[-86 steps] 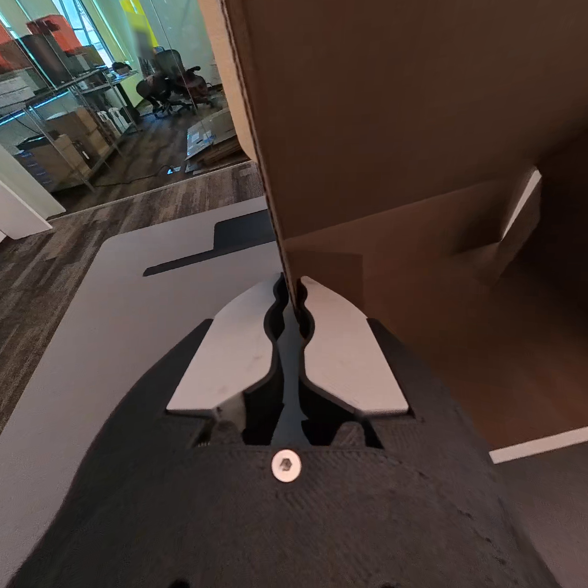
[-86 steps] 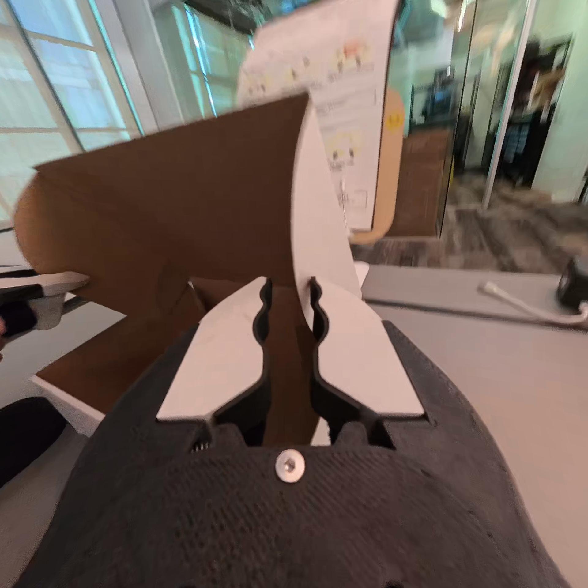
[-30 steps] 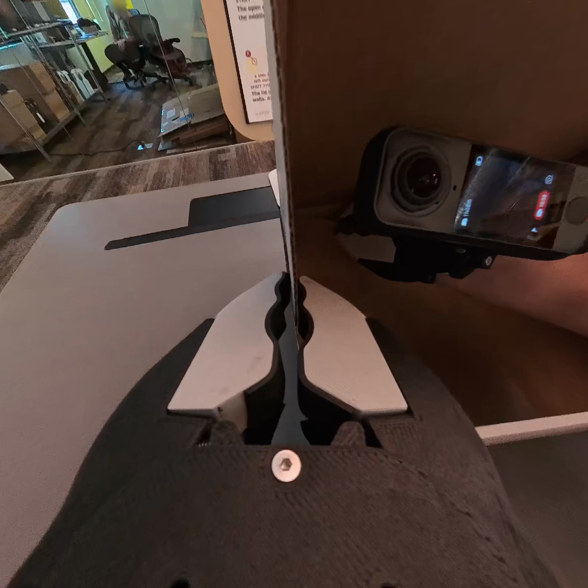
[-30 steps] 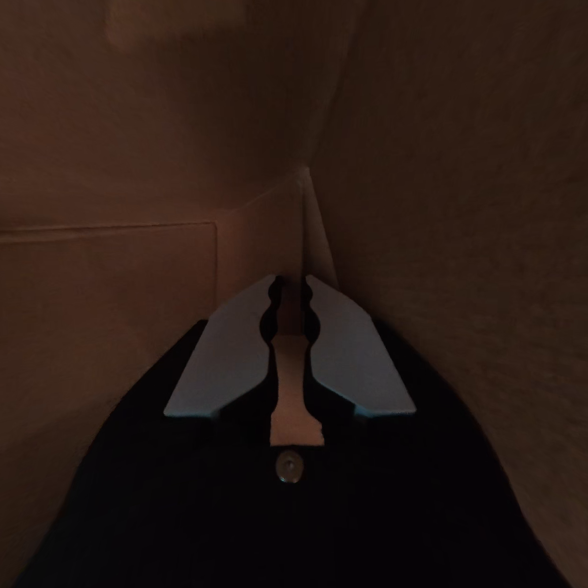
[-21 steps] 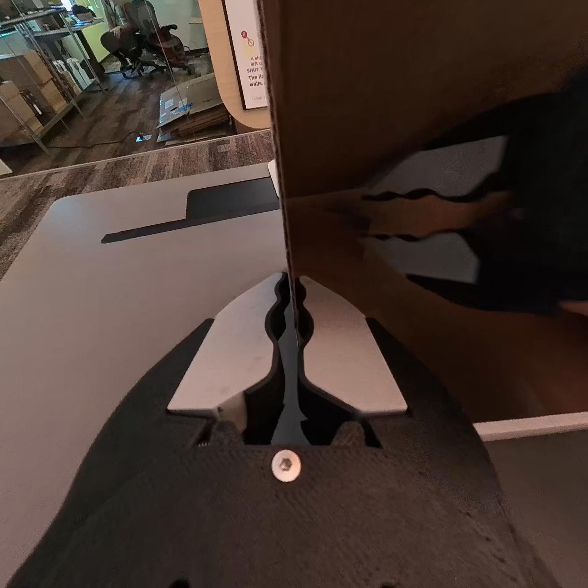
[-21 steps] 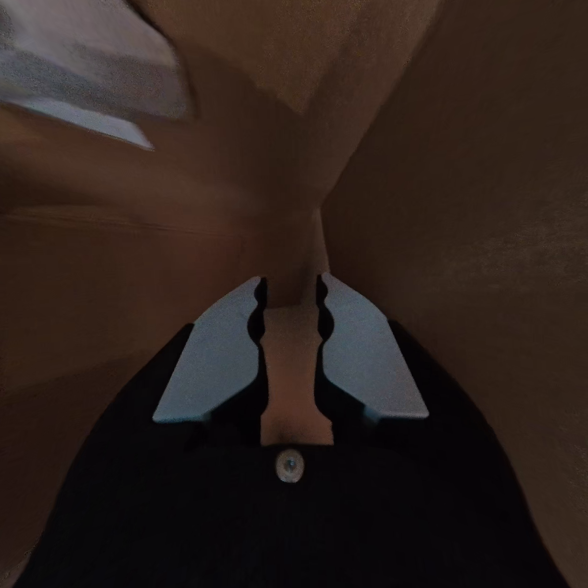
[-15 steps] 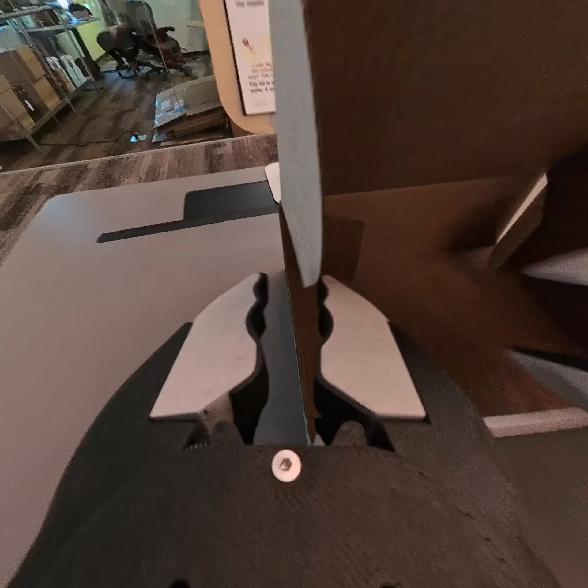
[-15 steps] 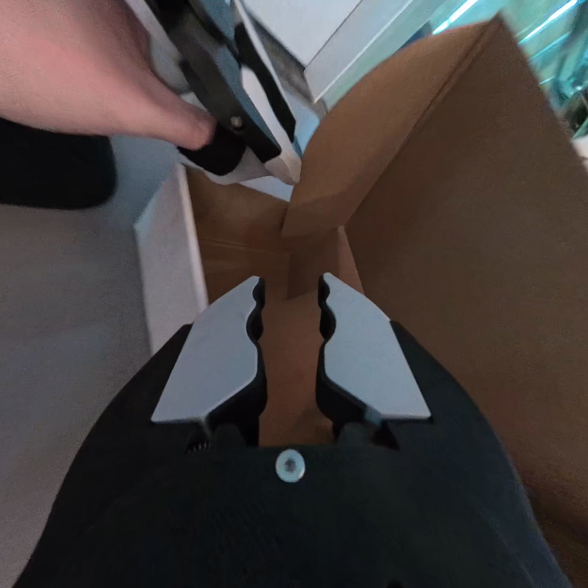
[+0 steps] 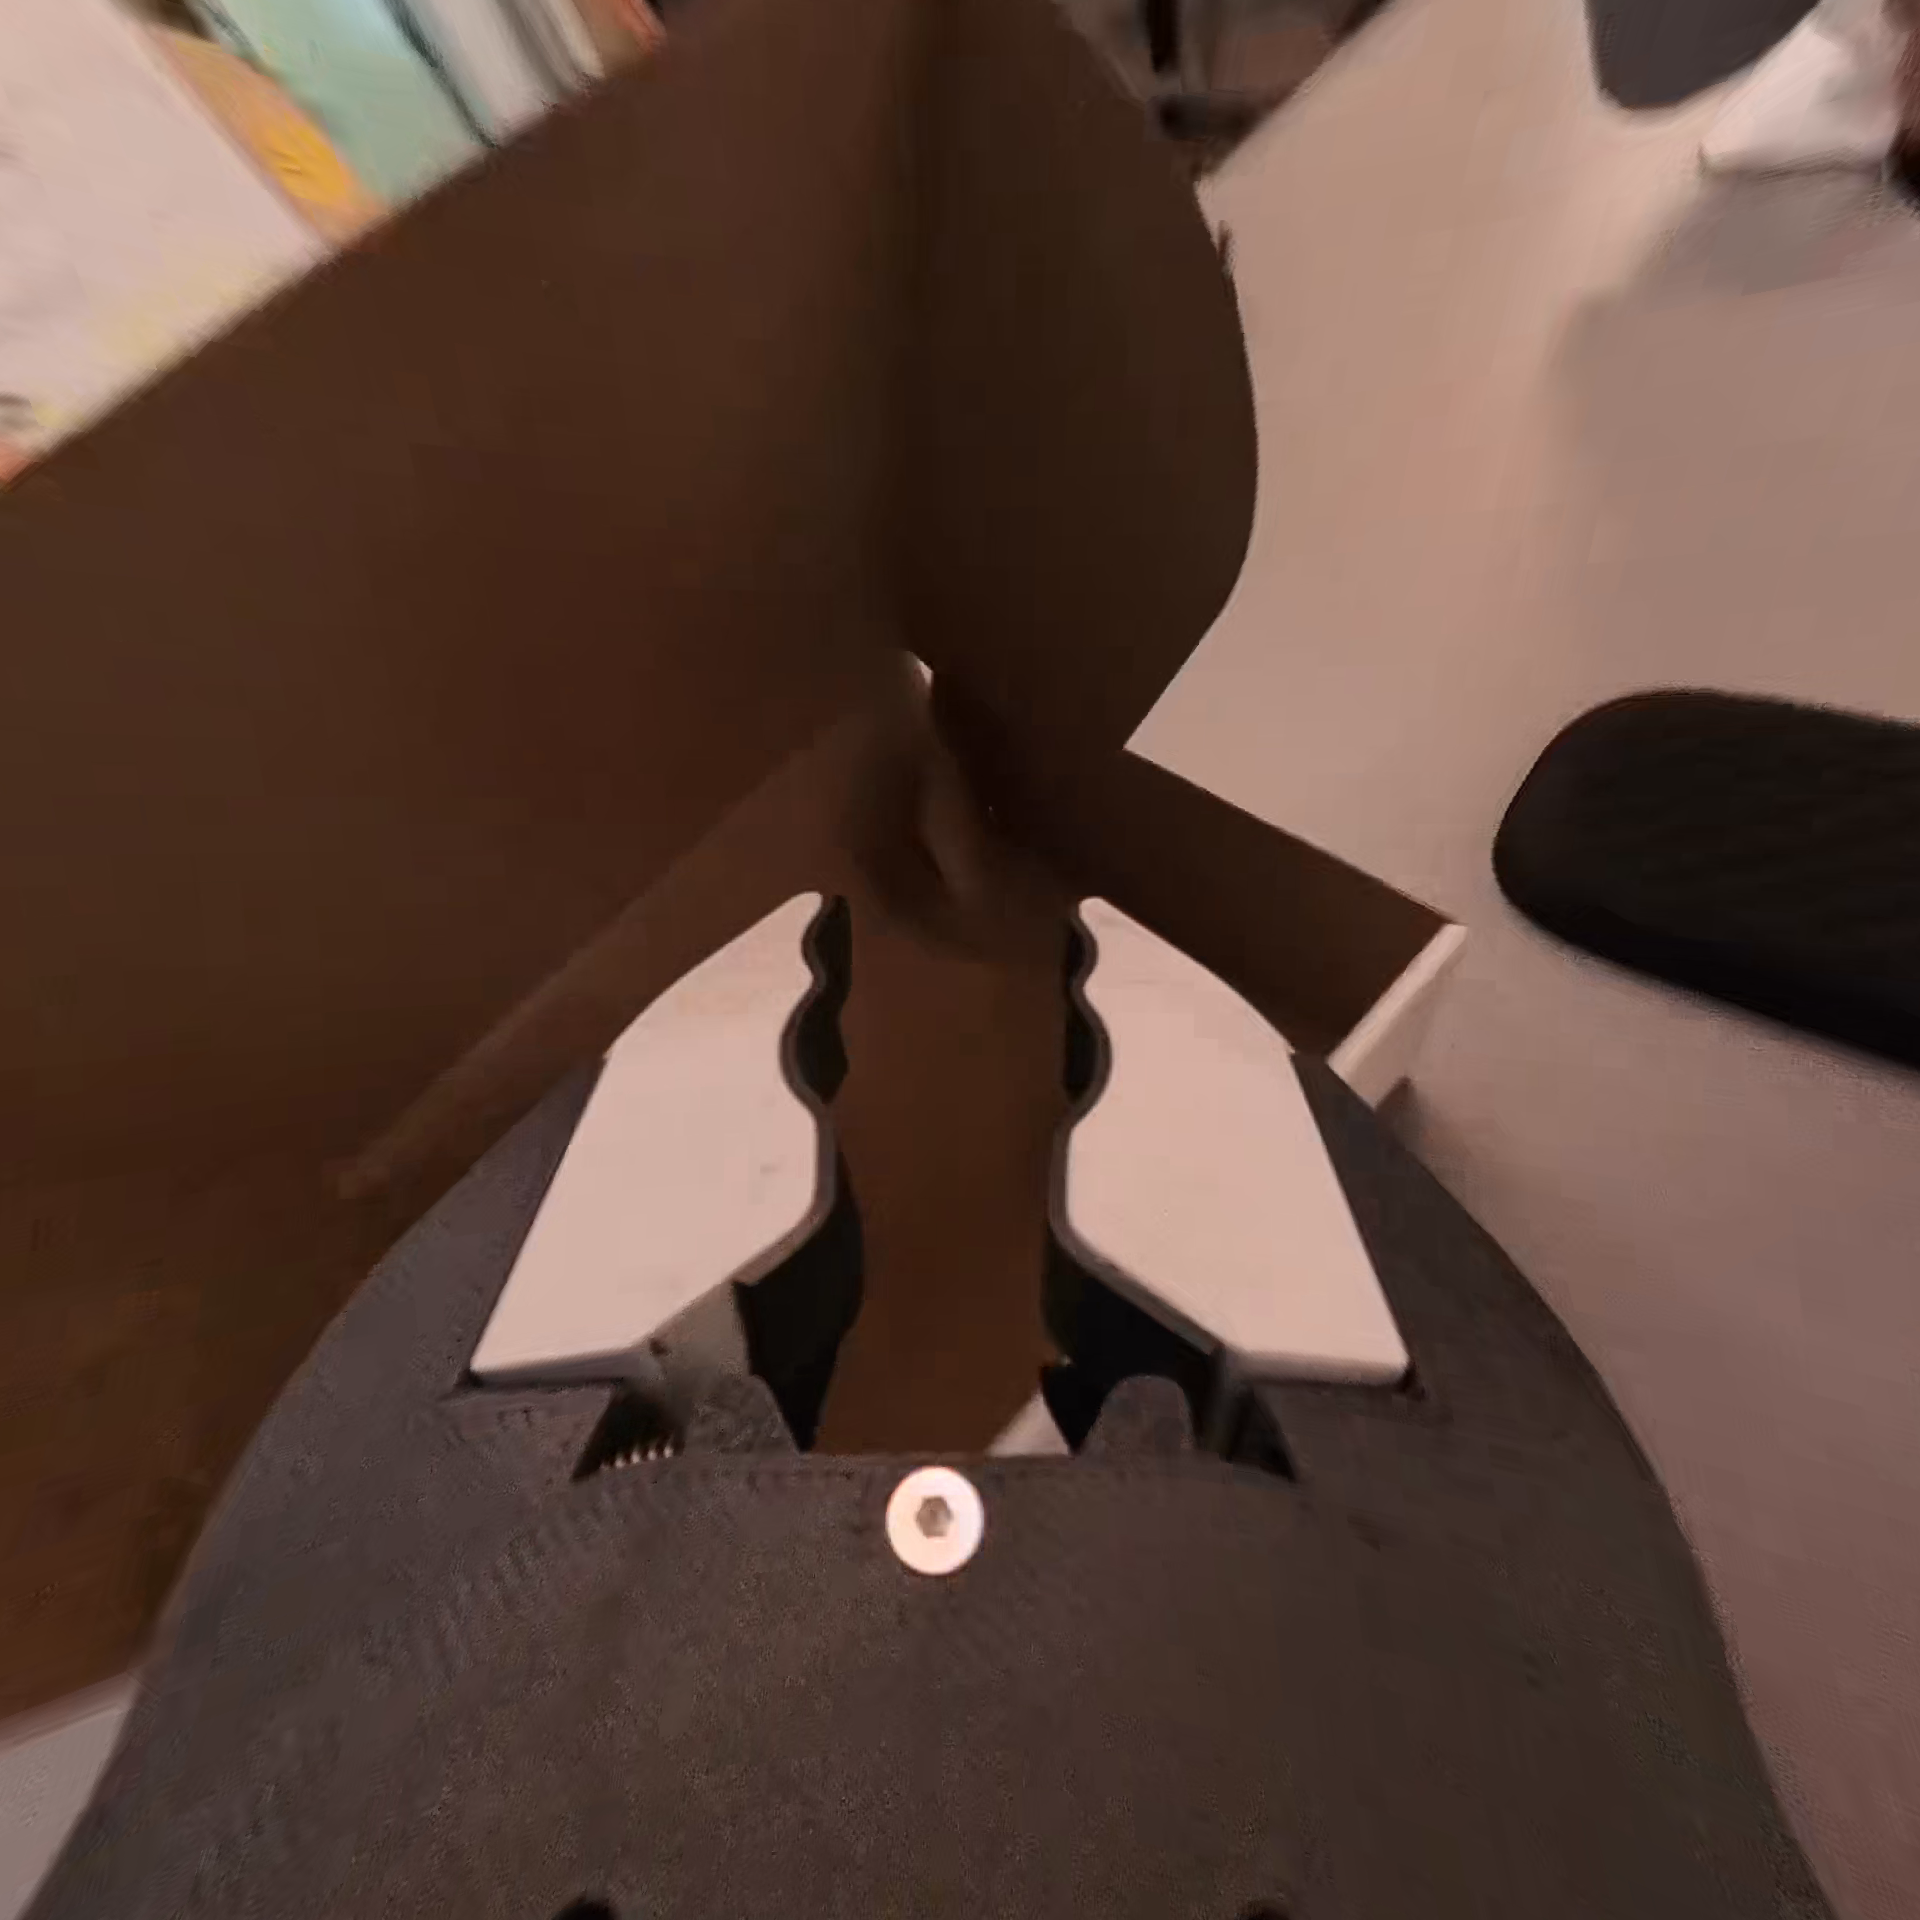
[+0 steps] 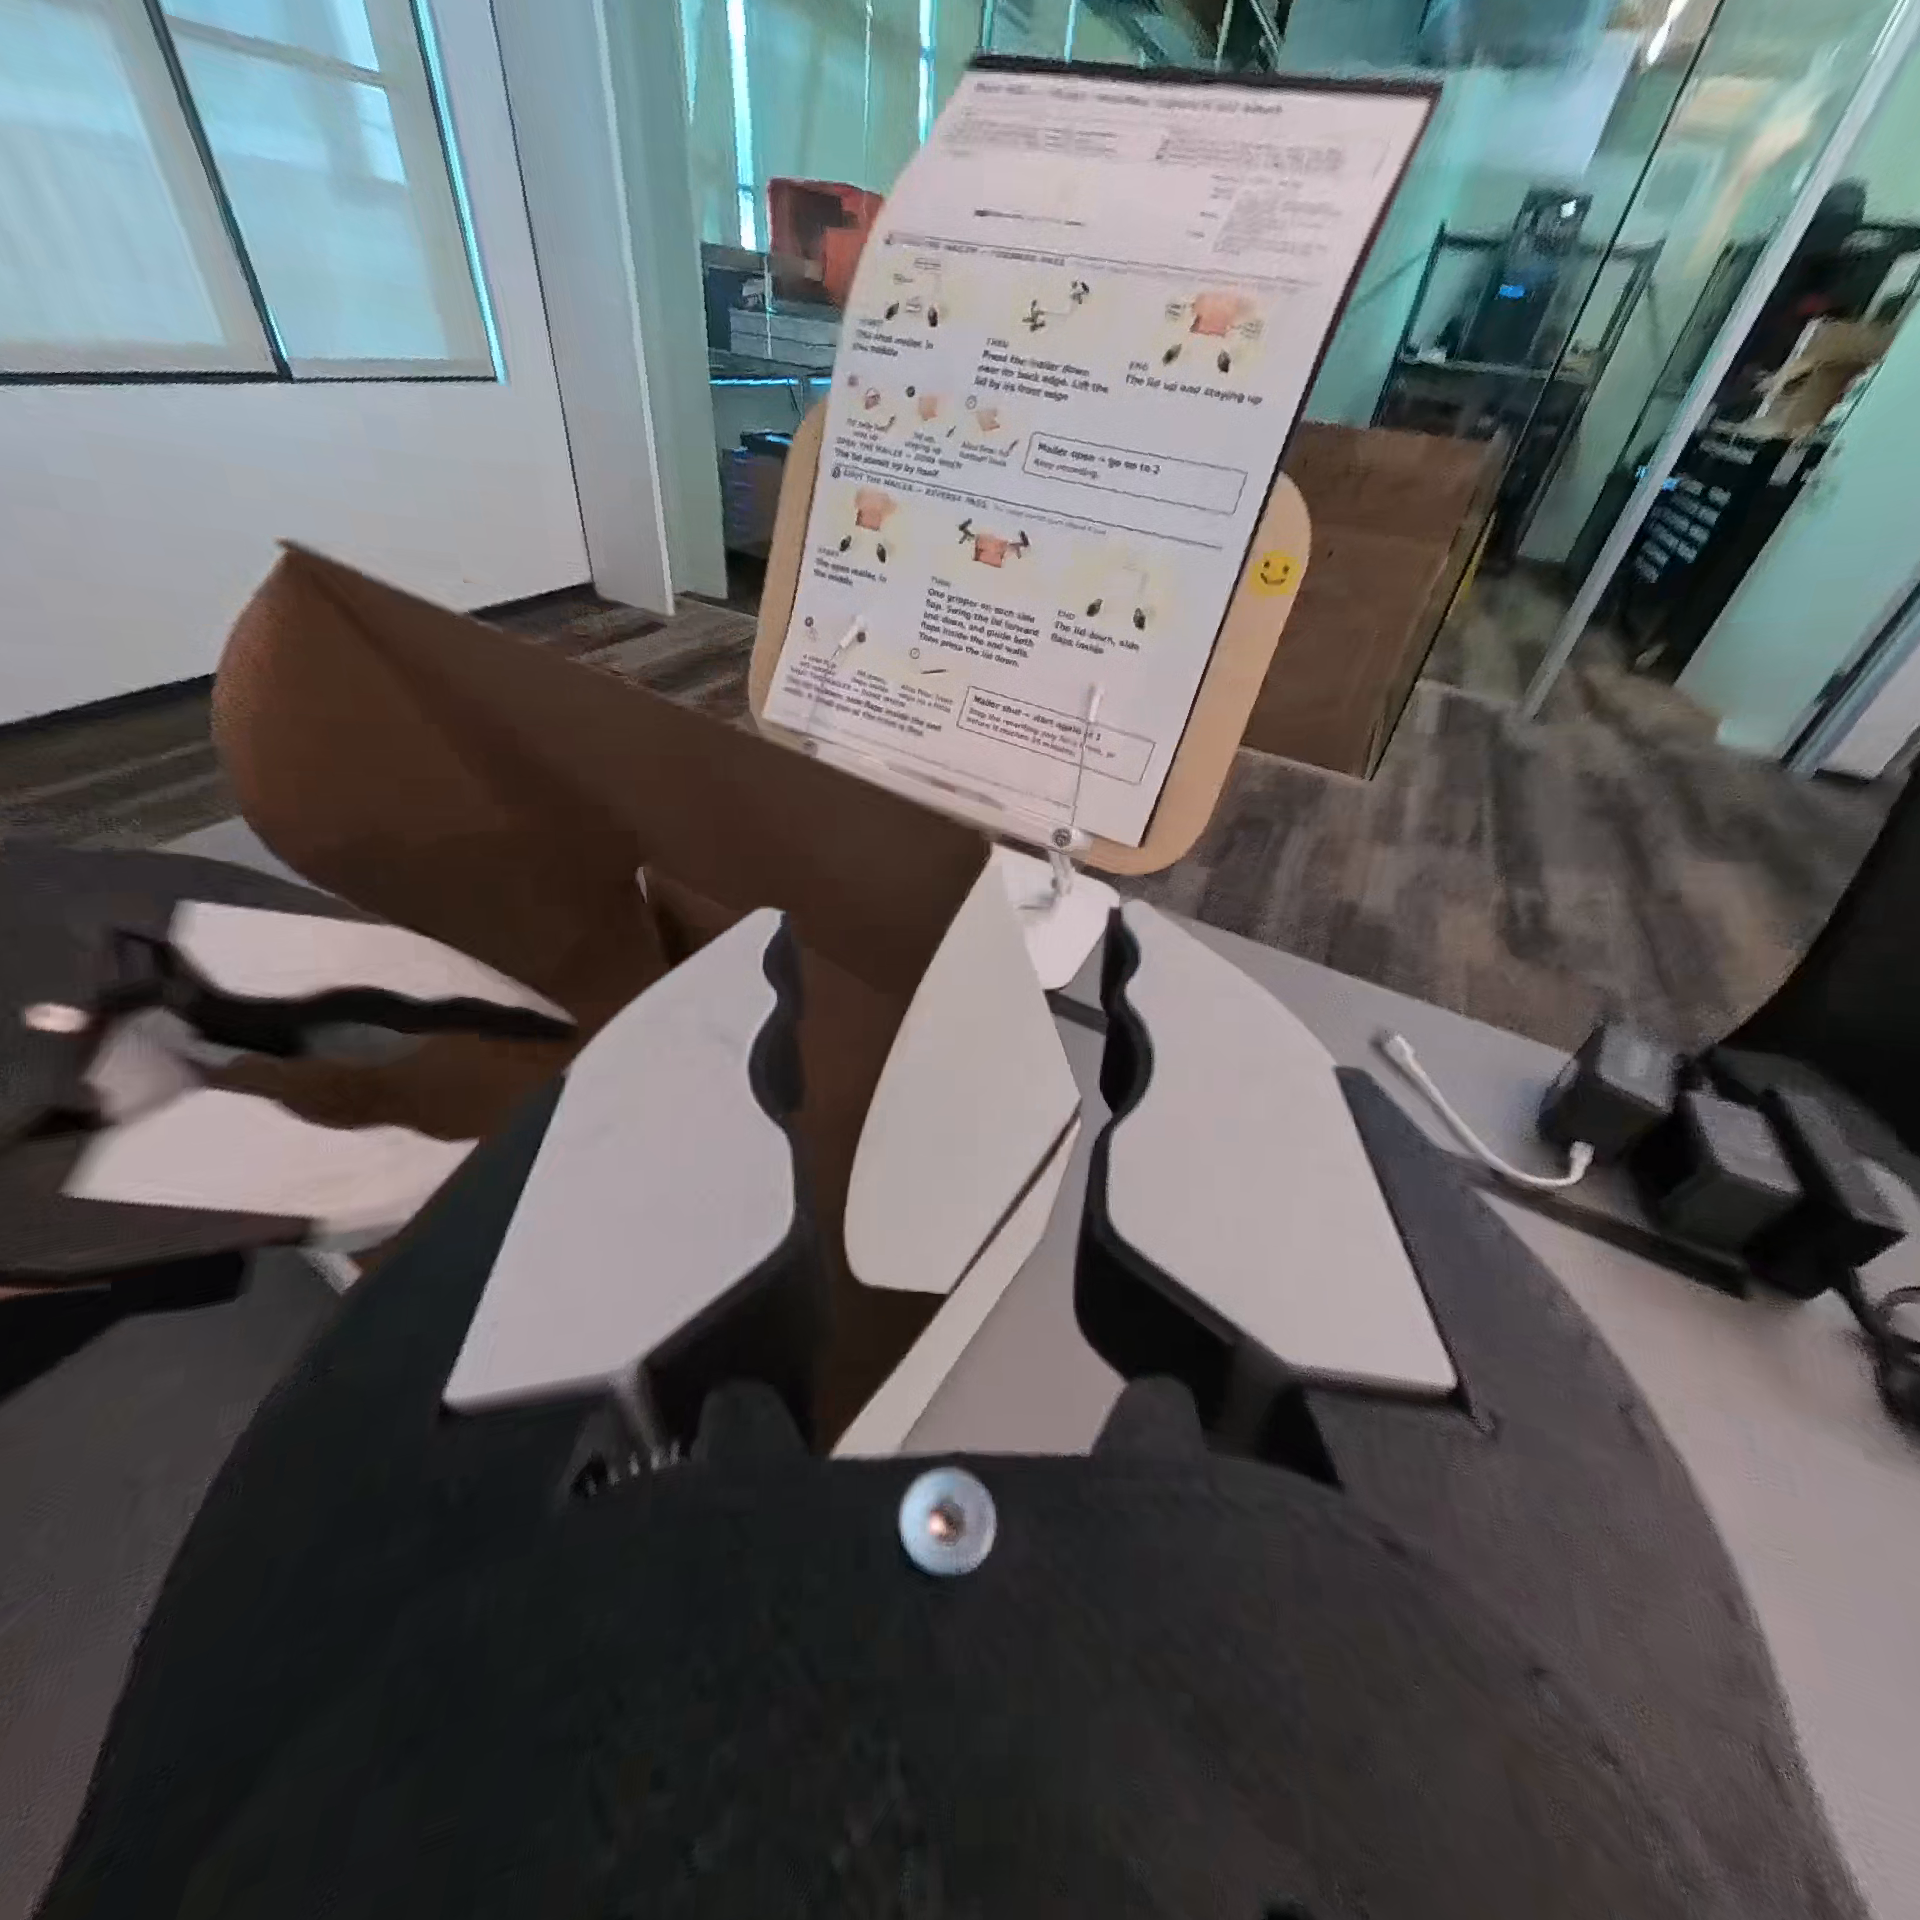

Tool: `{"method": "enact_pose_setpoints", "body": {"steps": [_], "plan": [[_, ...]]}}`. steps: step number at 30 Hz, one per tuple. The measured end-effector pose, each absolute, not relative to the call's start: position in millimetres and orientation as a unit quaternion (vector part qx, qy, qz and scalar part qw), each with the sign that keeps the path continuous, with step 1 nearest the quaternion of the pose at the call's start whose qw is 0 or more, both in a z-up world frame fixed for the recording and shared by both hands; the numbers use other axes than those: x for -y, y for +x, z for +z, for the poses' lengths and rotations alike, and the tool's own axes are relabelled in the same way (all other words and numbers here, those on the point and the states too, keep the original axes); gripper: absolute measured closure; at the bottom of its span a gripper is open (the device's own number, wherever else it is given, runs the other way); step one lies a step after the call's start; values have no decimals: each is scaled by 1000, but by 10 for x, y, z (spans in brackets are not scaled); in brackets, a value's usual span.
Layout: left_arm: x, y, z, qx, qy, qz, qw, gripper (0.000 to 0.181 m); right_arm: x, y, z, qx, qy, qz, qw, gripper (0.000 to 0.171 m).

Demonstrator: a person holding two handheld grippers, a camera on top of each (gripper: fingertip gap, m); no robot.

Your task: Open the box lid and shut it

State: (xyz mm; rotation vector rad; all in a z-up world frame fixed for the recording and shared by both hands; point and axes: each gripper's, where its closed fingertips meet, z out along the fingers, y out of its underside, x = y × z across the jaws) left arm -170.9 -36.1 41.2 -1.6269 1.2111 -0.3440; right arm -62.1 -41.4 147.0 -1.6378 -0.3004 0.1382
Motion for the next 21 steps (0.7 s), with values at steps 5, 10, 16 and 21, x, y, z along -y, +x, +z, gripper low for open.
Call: {"method": "enact_pose_setpoints", "body": {"steps": [5,10,16,21], "plan": [[-147,-1165,-39,-603,-657,-95,443,142,163,-669,1196,117,-781,65,610,112],[-338,-903,-295,-701,-545,1,459,152,76,-624,942,93,-808,60,579,117],[-515,-833,-554,-698,-588,0,407,148,-3,-510,840,59,-813,38,578,138],[-603,-810,-545,-664,-601,-47,442,149,-21,-448,832,35,-800,69,595,130]]}}
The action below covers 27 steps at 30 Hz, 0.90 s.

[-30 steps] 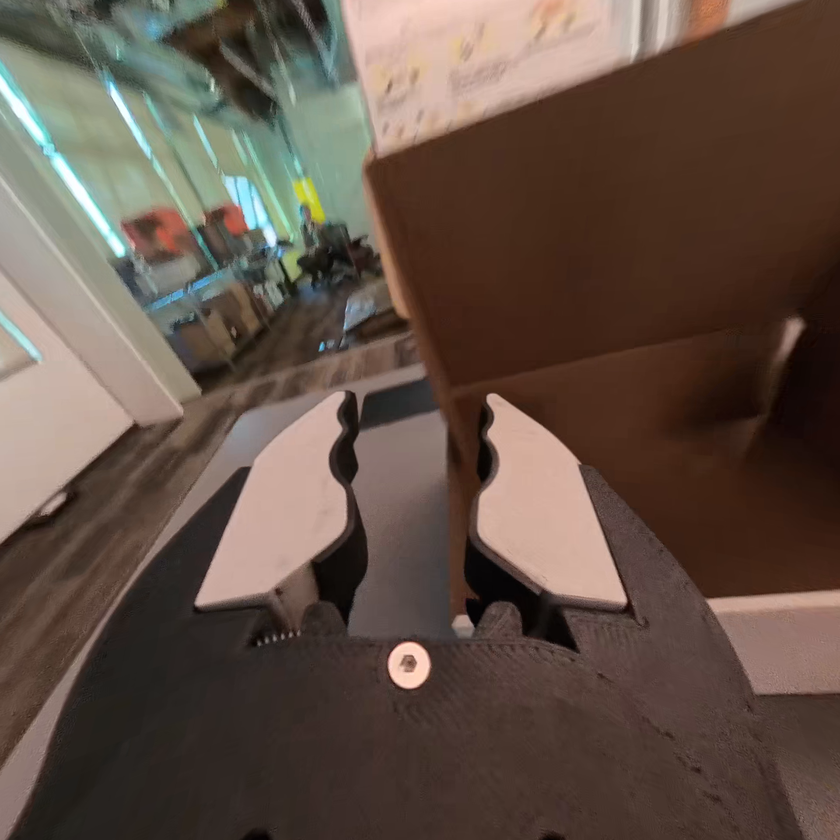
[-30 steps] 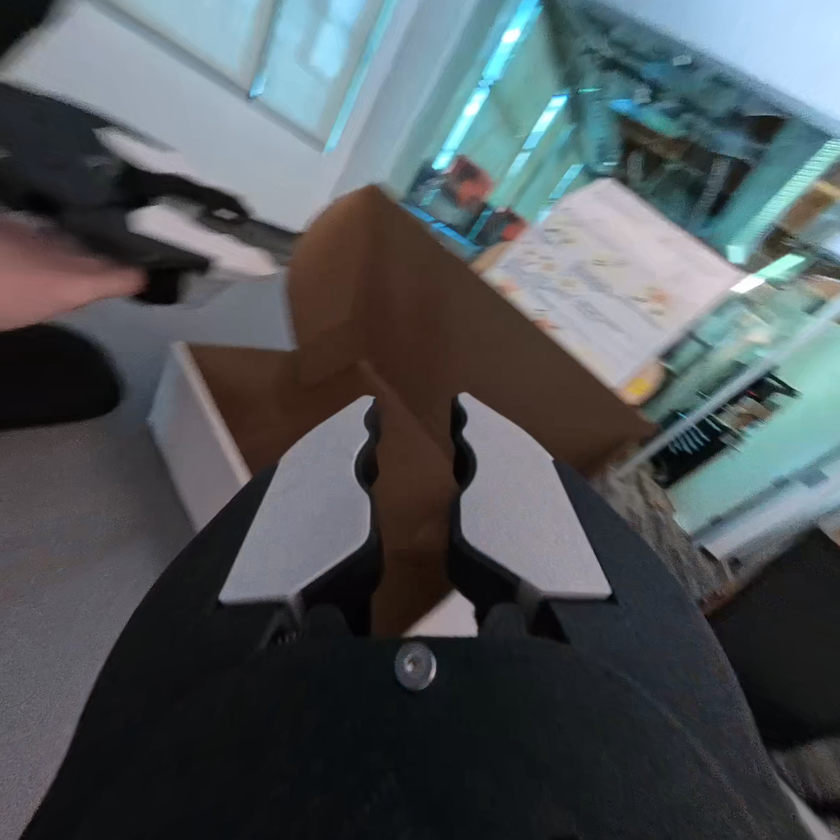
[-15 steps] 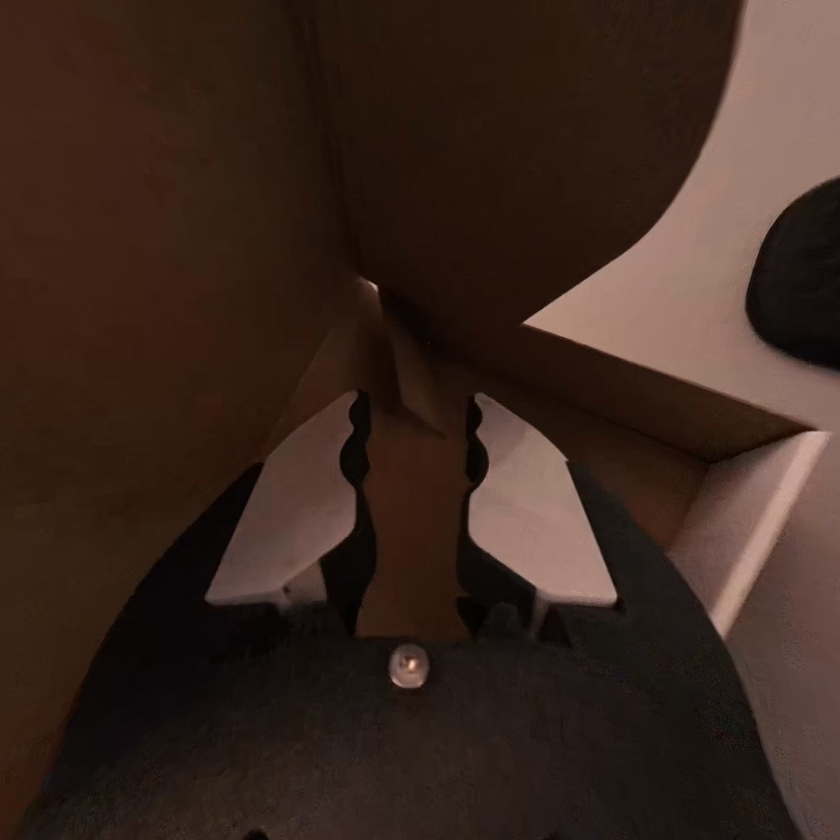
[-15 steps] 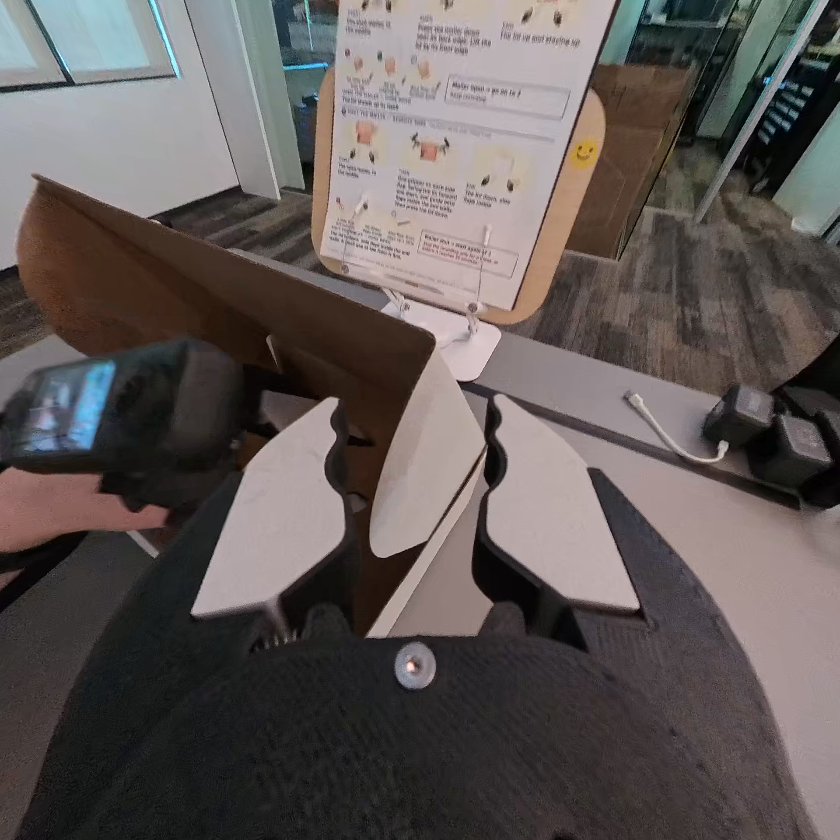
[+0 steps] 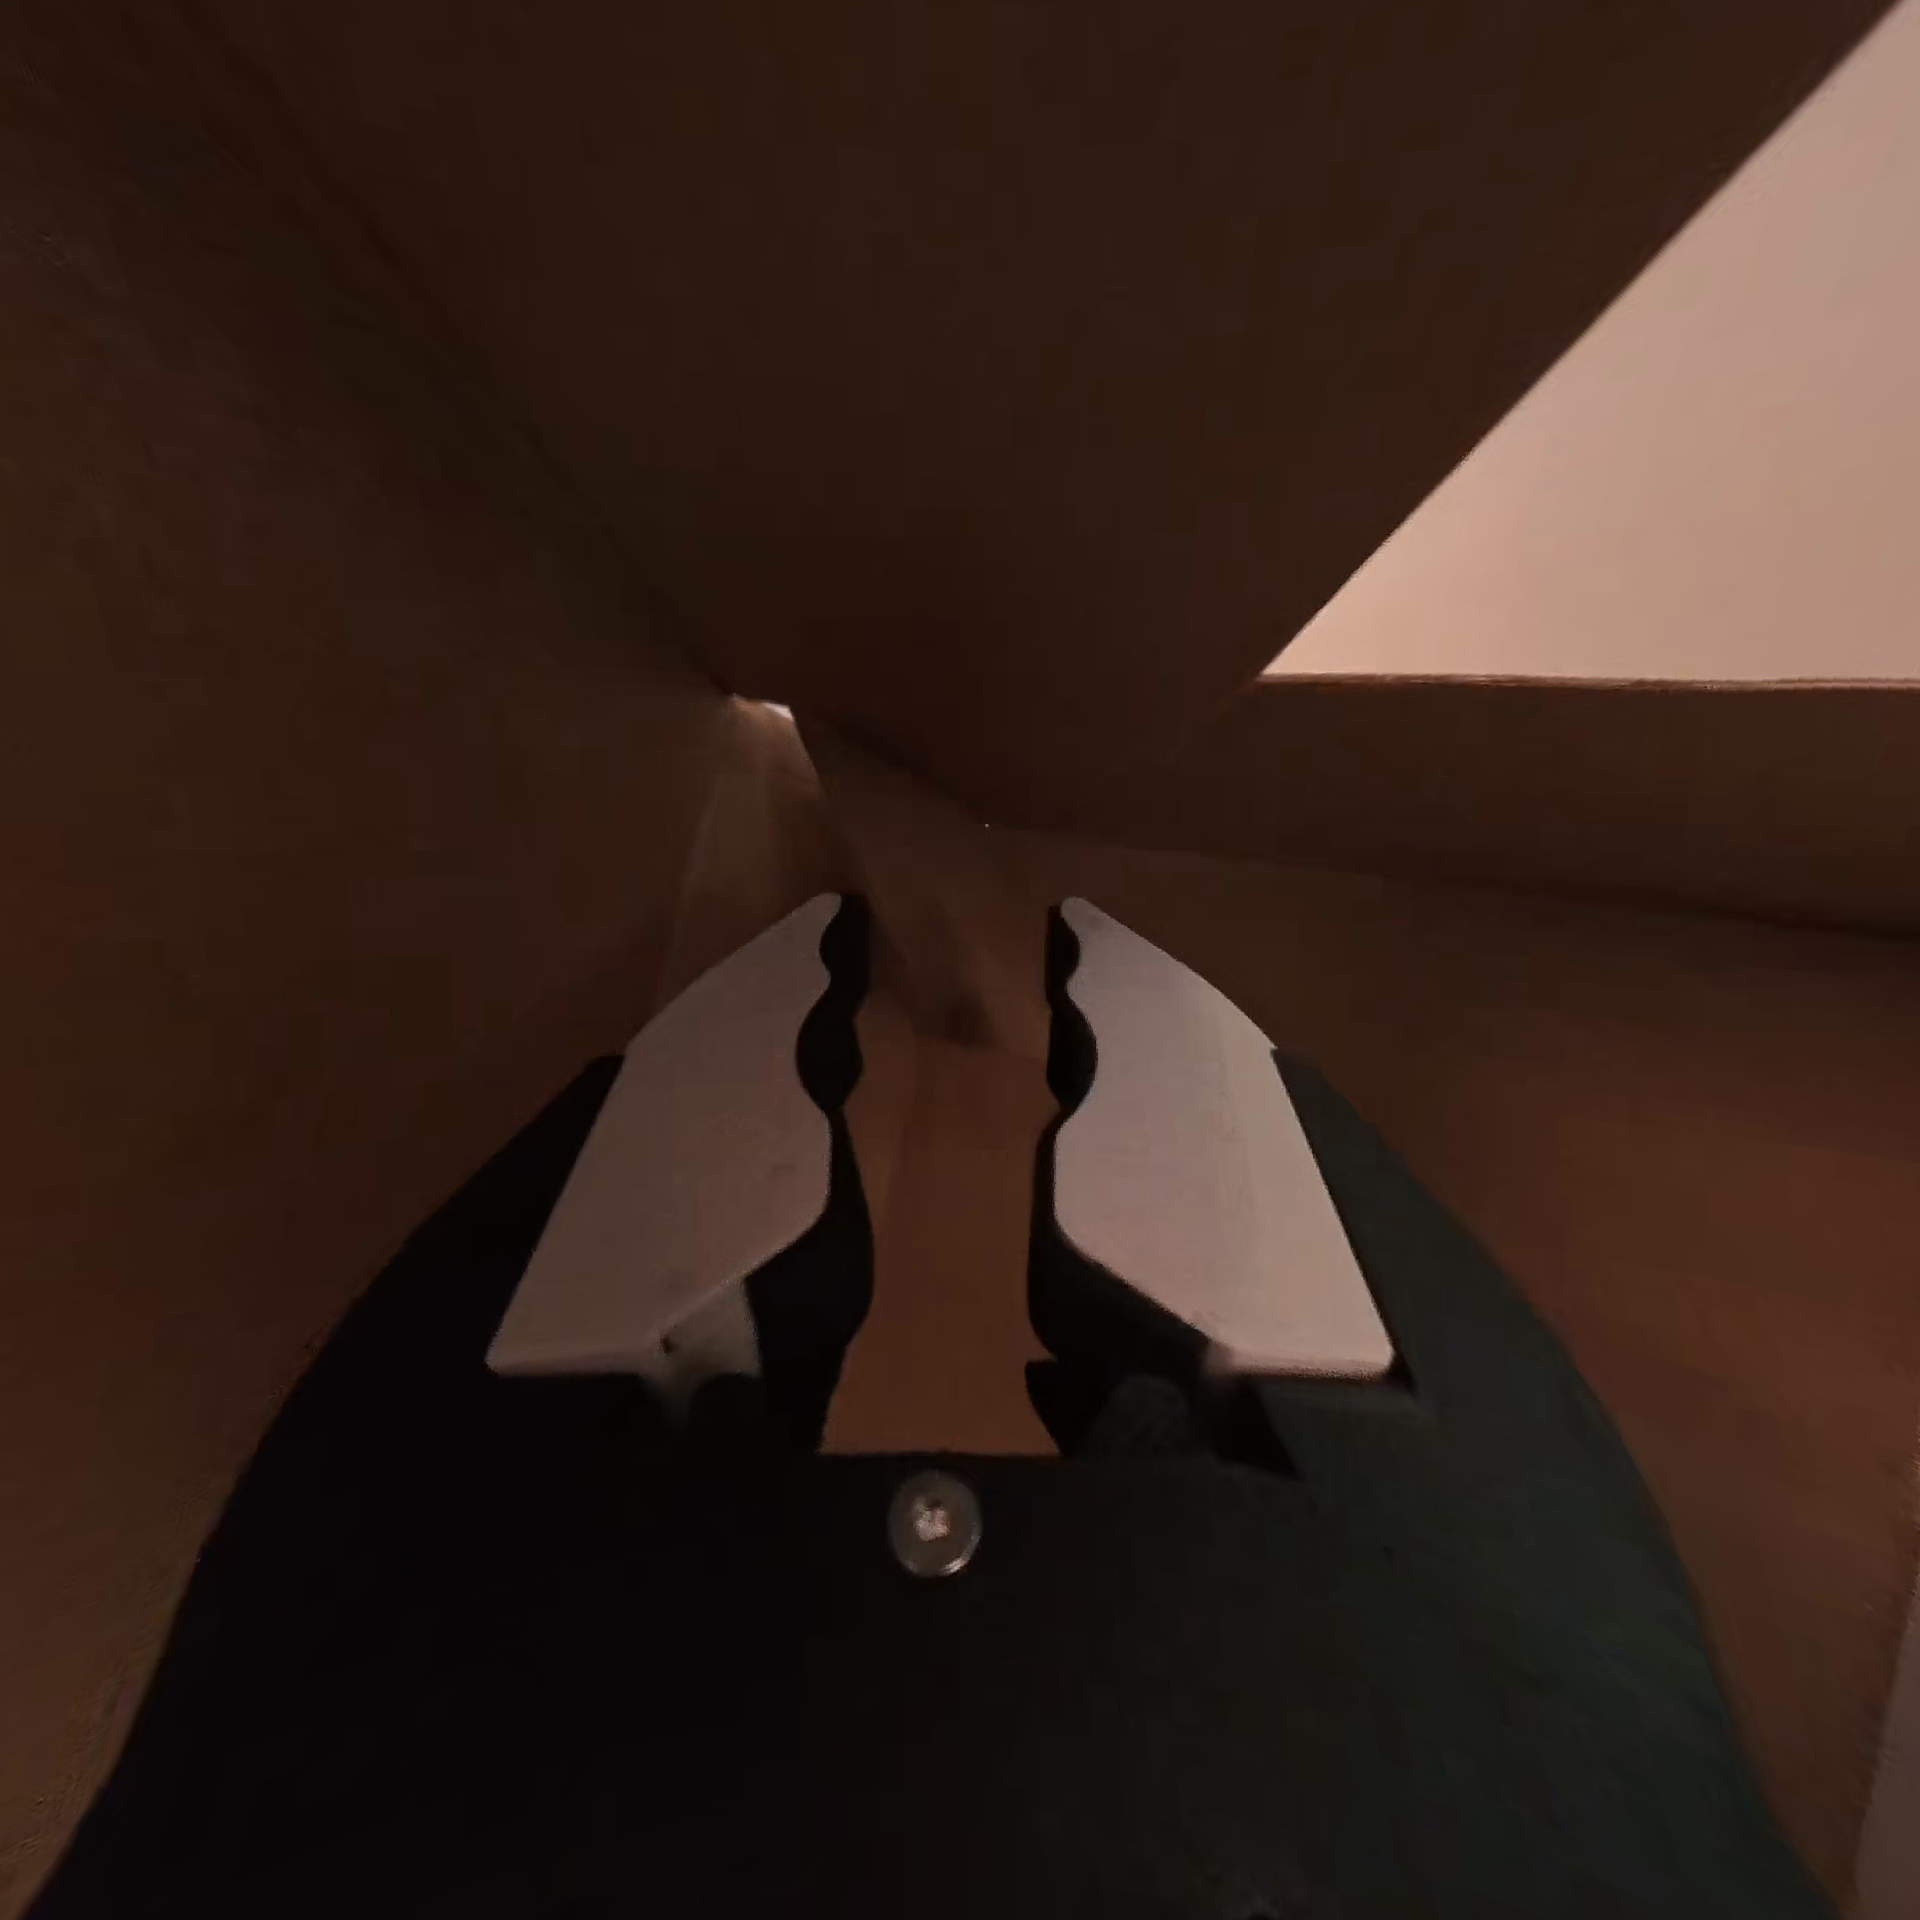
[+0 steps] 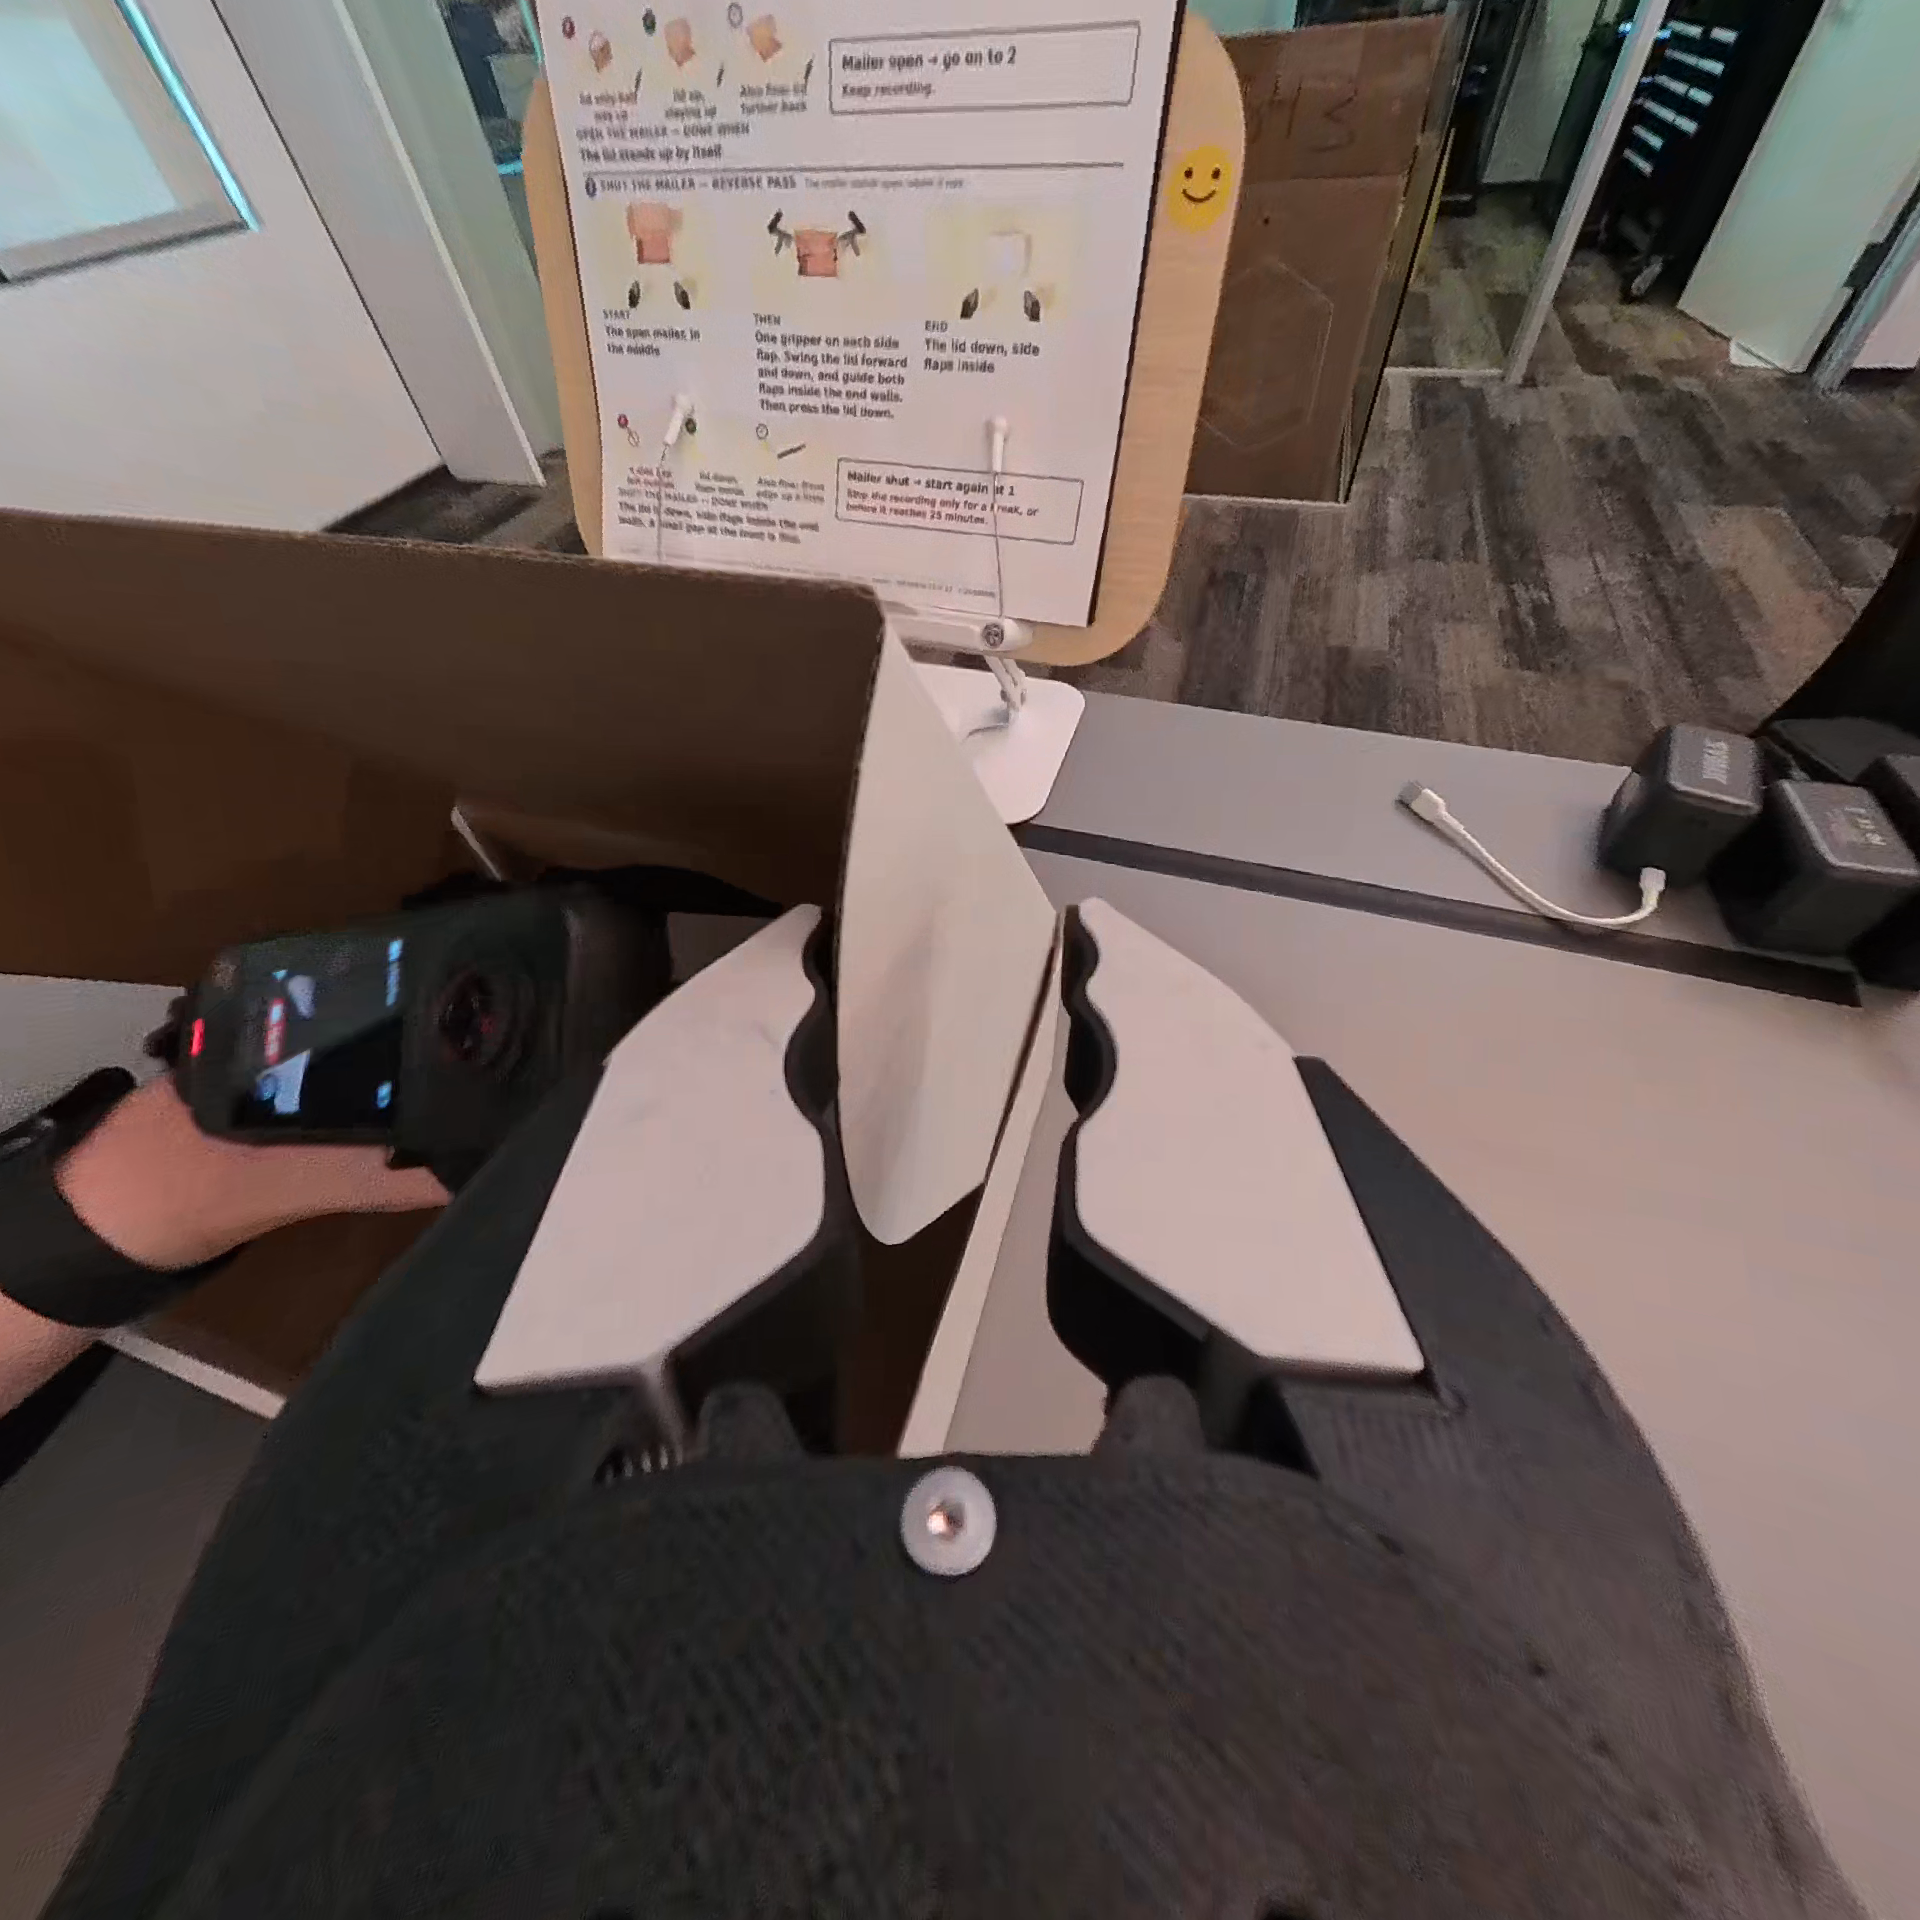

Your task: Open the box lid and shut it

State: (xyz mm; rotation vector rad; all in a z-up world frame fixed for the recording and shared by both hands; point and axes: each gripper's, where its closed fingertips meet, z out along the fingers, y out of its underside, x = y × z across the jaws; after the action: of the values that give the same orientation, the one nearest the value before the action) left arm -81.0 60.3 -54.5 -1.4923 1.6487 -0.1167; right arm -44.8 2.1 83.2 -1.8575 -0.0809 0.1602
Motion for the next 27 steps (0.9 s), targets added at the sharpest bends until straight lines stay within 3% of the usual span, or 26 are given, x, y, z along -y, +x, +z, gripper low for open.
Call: {"method": "enact_pose_setpoints", "body": {"steps": [6,9,17,27], "plan": [[-811,-902,-677,-629,-650,-41,424,157,-77,-493,639,58,-810,36,582,131],[-845,-876,-780,-615,-678,-54,400,158,-108,-564,532,64,-817,53,570,154],[-931,-809,-974,-577,-726,-67,369,176,-110,-437,517,29,-807,11,590,168],[-977,-877,-991,-559,-744,-74,359,178,-184,-369,605,-36,-793,49,606,169]]}}
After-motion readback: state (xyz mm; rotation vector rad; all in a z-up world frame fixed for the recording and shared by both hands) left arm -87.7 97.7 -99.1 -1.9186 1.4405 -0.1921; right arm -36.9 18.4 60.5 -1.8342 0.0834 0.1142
